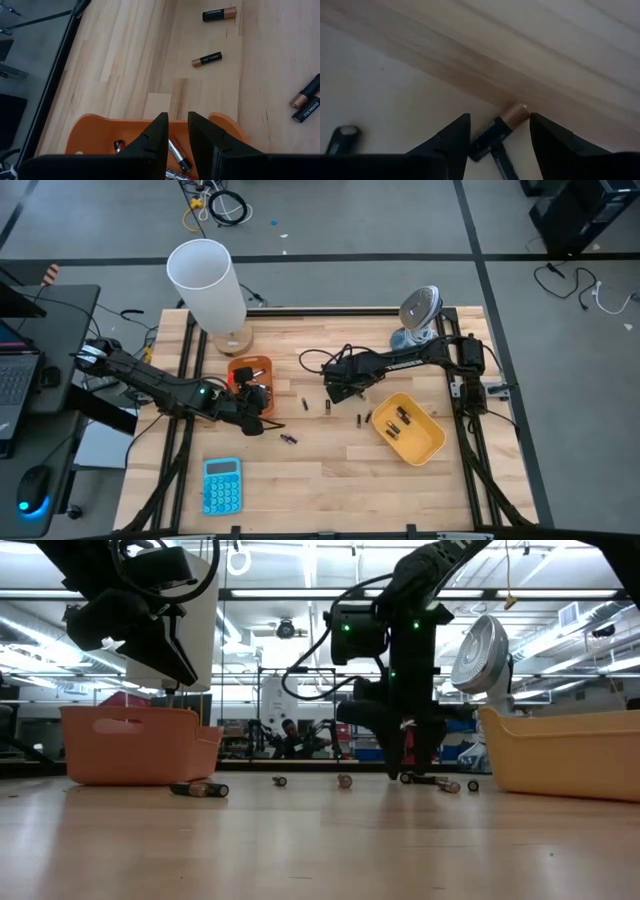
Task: Sort batteries
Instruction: Put the gold battery into the yellow bin
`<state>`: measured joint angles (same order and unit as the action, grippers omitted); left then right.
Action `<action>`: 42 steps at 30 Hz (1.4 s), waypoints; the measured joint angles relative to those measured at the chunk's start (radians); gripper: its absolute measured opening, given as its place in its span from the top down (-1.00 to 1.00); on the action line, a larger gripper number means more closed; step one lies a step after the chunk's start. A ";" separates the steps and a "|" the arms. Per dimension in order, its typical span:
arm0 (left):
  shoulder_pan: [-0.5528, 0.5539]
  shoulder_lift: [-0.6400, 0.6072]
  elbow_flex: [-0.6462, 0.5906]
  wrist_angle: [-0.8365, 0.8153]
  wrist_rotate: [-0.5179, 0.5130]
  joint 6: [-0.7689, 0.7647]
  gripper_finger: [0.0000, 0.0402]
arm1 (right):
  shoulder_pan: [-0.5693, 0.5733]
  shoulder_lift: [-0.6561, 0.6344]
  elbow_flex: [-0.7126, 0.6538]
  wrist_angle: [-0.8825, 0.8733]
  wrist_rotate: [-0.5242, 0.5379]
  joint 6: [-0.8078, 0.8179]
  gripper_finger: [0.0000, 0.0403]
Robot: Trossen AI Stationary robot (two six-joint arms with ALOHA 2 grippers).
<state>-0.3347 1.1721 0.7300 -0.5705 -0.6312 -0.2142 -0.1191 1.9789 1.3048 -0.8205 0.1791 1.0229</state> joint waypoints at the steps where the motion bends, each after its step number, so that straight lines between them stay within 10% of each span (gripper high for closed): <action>1: 0.000 0.000 0.000 0.000 0.000 0.000 0.62 | 0.000 0.000 -0.008 0.010 0.000 0.005 0.06; 23: 0.000 0.000 0.000 0.001 -0.001 0.000 0.62 | 0.000 -0.004 -0.037 0.068 -0.024 -0.038 0.86; 42: 0.000 0.000 0.000 0.003 -0.004 0.000 0.62 | 0.005 -0.091 -0.039 0.099 0.008 -0.148 0.86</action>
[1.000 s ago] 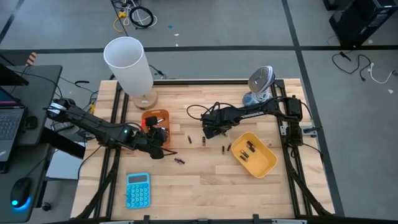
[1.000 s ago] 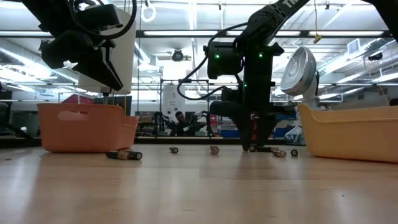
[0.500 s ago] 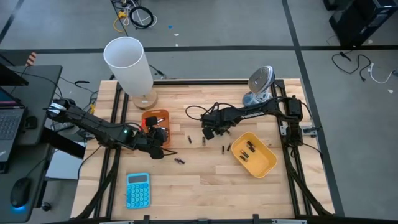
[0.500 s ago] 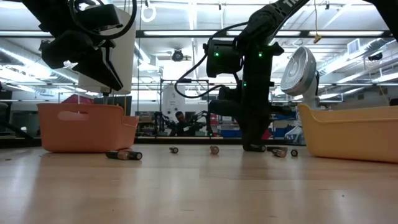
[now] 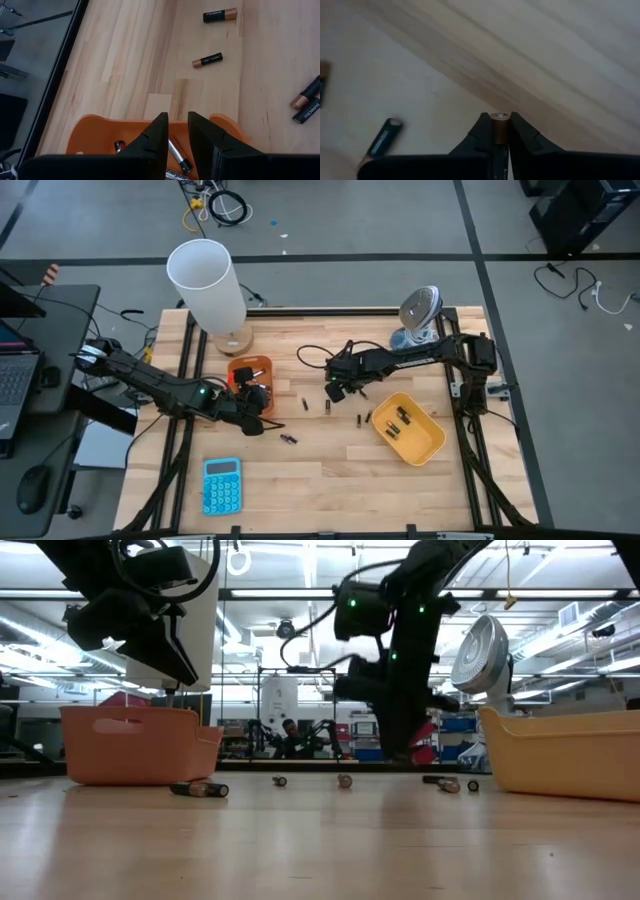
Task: Sort batteries
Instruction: Put the gold battery into the yellow bin
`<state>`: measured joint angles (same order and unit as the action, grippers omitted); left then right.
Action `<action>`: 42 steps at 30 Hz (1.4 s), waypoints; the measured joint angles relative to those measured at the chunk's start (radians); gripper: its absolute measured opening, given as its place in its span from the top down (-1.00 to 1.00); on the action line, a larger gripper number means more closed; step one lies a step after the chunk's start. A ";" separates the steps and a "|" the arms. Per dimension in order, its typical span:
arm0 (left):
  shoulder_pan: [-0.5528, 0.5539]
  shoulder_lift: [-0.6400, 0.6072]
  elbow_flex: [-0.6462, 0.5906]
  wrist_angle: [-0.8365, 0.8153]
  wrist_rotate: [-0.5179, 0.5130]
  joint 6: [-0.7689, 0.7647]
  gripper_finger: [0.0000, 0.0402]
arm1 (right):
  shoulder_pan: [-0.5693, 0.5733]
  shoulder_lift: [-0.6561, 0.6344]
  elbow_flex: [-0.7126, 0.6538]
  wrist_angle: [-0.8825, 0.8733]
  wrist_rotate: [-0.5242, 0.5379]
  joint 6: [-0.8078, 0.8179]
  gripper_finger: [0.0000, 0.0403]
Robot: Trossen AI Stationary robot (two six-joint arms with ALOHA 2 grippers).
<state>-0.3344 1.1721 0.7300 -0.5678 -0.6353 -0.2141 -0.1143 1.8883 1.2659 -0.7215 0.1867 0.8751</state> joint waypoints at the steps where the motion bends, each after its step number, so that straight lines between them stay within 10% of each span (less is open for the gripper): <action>1: 0.000 0.000 0.000 0.000 0.000 0.000 0.62 | 0.002 -0.012 0.000 -0.003 0.000 -0.013 0.86; 18: 0.000 0.000 0.000 0.001 -0.001 -0.002 0.62 | 0.177 -0.313 0.001 -0.245 -0.022 -0.138 0.86; 42: 0.000 0.000 0.000 0.024 -0.011 -0.001 0.62 | 0.546 -0.378 -0.102 -0.420 -0.027 0.230 0.86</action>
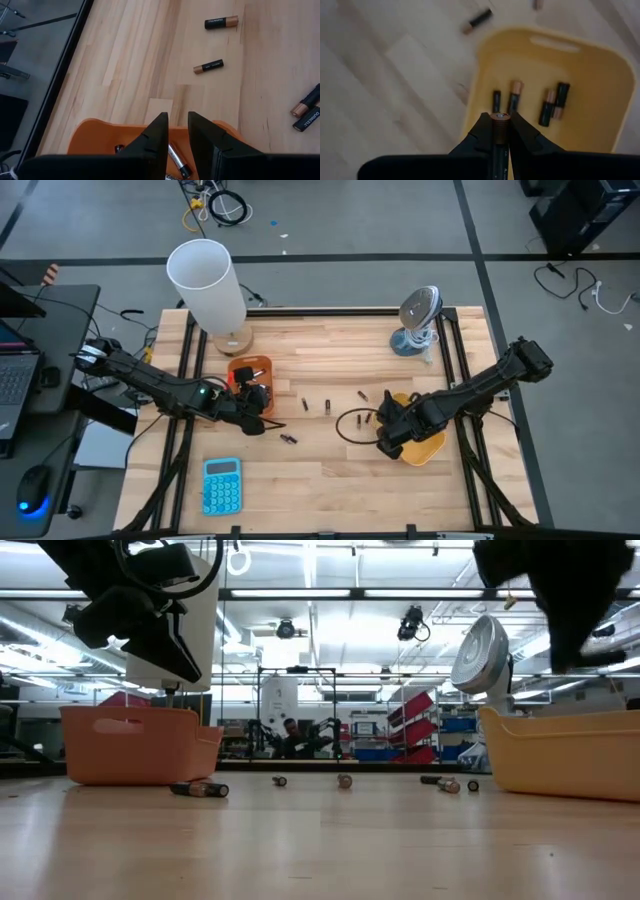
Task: Sort batteries
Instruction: Put the gold battery into the yellow bin
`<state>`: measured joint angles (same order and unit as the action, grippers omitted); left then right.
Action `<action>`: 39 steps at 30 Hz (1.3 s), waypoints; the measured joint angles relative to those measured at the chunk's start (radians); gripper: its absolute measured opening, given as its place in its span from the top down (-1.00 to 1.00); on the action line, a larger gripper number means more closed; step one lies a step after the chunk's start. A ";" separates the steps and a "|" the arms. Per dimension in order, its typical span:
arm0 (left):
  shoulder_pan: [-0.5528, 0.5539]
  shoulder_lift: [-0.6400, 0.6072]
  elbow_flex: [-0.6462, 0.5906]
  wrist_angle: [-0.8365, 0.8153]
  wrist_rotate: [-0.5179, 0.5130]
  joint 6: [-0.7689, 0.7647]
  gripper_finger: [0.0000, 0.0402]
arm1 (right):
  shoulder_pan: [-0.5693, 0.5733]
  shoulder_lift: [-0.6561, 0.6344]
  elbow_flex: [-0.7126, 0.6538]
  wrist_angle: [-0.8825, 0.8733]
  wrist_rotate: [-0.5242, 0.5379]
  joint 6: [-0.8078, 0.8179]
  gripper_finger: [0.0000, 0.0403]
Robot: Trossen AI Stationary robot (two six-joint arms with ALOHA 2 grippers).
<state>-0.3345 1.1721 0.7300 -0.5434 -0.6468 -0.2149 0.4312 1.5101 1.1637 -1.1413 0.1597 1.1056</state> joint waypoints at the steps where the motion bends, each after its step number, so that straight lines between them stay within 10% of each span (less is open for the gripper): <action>1: 0.000 0.000 0.000 0.000 0.000 0.000 0.62 | 0.002 0.000 -0.025 0.006 -0.006 0.009 0.86; 16: 0.000 0.000 0.000 0.000 0.000 -0.003 0.62 | -0.002 0.001 -0.299 0.265 -0.026 -0.008 0.86; 39: 0.000 0.000 0.000 0.010 0.000 -0.007 0.62 | -0.002 -0.001 -0.273 0.237 -0.019 -0.001 0.66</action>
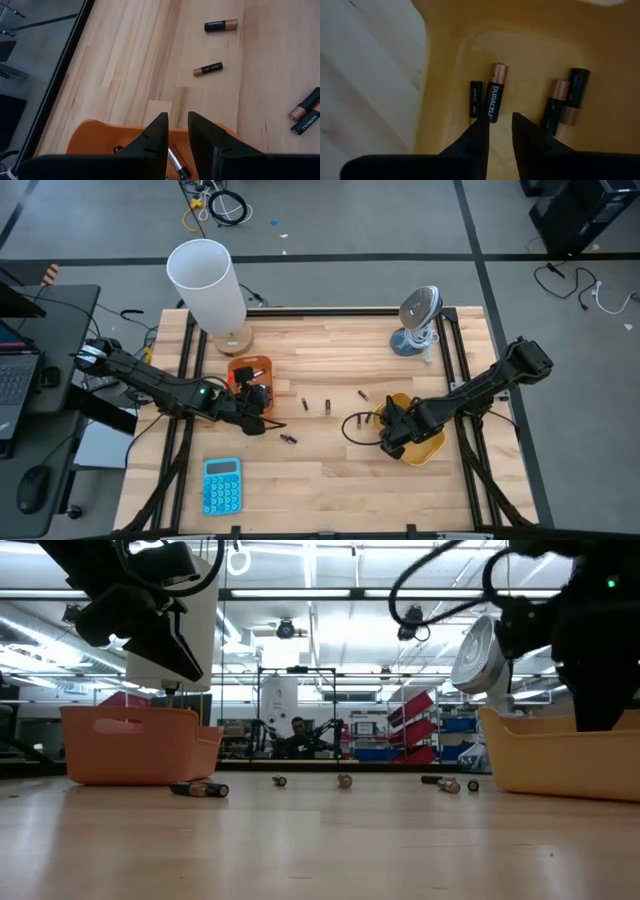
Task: Sort batteries
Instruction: Put the gold battery into the yellow bin
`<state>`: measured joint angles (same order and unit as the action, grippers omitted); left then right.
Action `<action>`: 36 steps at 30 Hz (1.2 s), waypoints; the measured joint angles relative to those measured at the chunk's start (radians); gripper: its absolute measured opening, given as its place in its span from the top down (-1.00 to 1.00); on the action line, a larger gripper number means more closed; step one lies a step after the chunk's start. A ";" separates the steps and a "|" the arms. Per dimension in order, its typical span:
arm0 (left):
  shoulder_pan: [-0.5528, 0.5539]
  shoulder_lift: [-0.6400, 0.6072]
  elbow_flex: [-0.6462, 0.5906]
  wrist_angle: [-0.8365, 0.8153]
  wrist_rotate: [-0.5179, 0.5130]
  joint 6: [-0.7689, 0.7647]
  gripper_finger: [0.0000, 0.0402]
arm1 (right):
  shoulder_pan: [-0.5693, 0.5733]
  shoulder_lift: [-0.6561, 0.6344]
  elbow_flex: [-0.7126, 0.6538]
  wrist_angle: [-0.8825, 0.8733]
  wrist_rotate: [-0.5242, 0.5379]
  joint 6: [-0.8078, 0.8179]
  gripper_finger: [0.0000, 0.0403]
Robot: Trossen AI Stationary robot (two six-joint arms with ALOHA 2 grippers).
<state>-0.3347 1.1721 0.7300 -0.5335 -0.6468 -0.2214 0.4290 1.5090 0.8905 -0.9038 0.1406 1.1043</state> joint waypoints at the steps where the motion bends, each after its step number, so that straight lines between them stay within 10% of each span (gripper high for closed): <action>1: 0.000 0.000 0.000 0.000 0.000 0.000 0.62 | 0.000 -0.003 0.018 -0.024 0.000 0.002 0.66; 14: 0.000 0.000 0.000 0.008 0.000 0.000 0.62 | -0.046 -0.019 0.308 -0.107 0.141 -0.297 0.71; 24: 0.000 0.000 0.000 0.008 0.000 0.000 0.62 | -0.132 -0.009 0.350 0.095 0.133 -0.871 0.64; 36: 0.000 0.000 0.000 0.008 0.000 -0.001 0.62 | -0.236 0.149 0.350 0.118 0.067 -0.951 0.31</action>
<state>-0.3347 1.1721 0.7300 -0.5259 -0.6464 -0.2222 0.1926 1.6577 1.2404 -0.7856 0.2077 0.1532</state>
